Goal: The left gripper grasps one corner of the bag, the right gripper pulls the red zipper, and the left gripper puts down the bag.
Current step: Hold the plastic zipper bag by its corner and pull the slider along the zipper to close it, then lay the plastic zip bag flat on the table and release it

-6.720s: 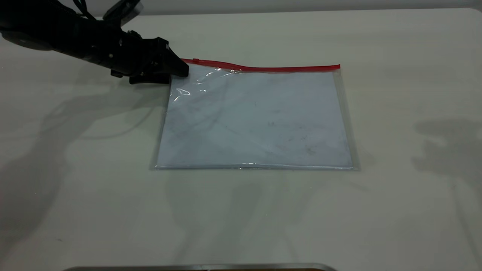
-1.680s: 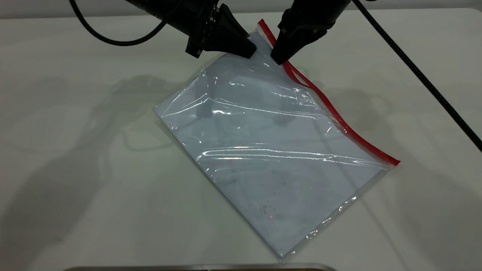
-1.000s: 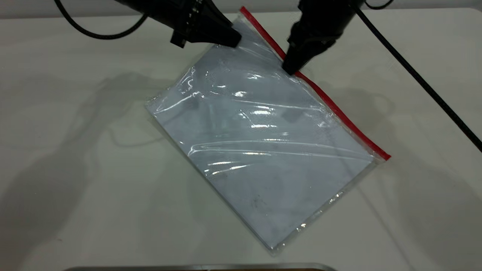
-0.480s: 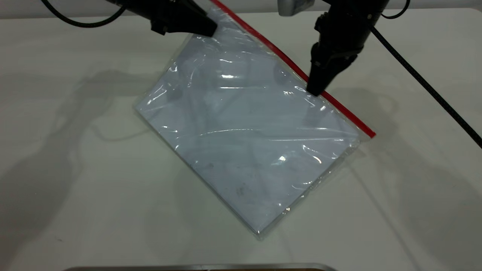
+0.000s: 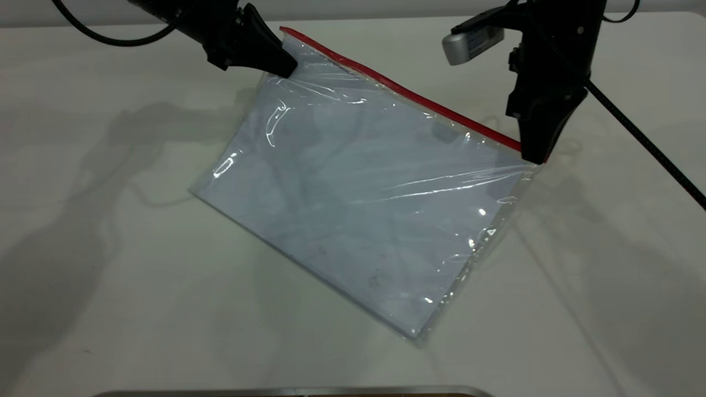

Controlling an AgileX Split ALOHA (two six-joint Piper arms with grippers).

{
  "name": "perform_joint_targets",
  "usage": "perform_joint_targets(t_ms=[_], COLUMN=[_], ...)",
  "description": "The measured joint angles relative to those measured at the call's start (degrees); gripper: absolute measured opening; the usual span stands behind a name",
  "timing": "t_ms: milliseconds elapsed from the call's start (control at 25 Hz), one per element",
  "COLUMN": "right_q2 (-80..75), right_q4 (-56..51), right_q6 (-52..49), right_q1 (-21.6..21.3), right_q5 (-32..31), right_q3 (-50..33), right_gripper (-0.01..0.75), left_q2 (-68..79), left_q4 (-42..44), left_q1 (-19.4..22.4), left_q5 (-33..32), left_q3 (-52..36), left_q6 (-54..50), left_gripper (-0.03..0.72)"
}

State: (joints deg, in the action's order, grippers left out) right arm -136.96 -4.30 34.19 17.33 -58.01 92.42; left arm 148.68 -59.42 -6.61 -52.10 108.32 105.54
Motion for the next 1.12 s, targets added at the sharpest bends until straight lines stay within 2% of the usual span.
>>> perform_joint_targets(t_ms=[360,440,560,720,840,960,1120], right_q2=[0.0,0.0,0.0,0.0,0.0,0.1,2.0], right_q4=[2.3,1.8,1.3,1.3,1.3,1.3,1.5], right_q6=[-1.2,-1.2,-1.4,-1.4,-3.1,-5.1,-6.4], right_q1=[-0.1,-0.2,-0.2,-0.2,-0.2,-0.2,-0.2], right_q5=[2.2,3.8,5.7,8.3,13.0,17.9,20.8], right_q3=[-0.1,-0.1,-0.1,-0.1,-0.2,-0.2,-0.2], right_gripper=[0.105,0.14,0.235,0.389,0.464,0.494,0.499], left_q2=[0.0,0.0,0.0,0.0,0.0,-0.2,-2.3], left_q4=[2.2,2.2,2.2,2.2,2.1,1.9,7.1], left_q1=[0.0,0.1,0.1,0.1,0.1,0.1,0.2], left_q5=[1.1,1.5,1.6,2.1,4.6,9.3,14.1], left_q3=[0.0,0.0,0.0,0.0,0.0,0.0,0.0], left_q6=[-0.5,-0.5,-1.0,-4.6,-9.6,-16.8,-27.6], left_gripper=[0.053,0.059,0.092,0.229,0.39,0.52,0.607])
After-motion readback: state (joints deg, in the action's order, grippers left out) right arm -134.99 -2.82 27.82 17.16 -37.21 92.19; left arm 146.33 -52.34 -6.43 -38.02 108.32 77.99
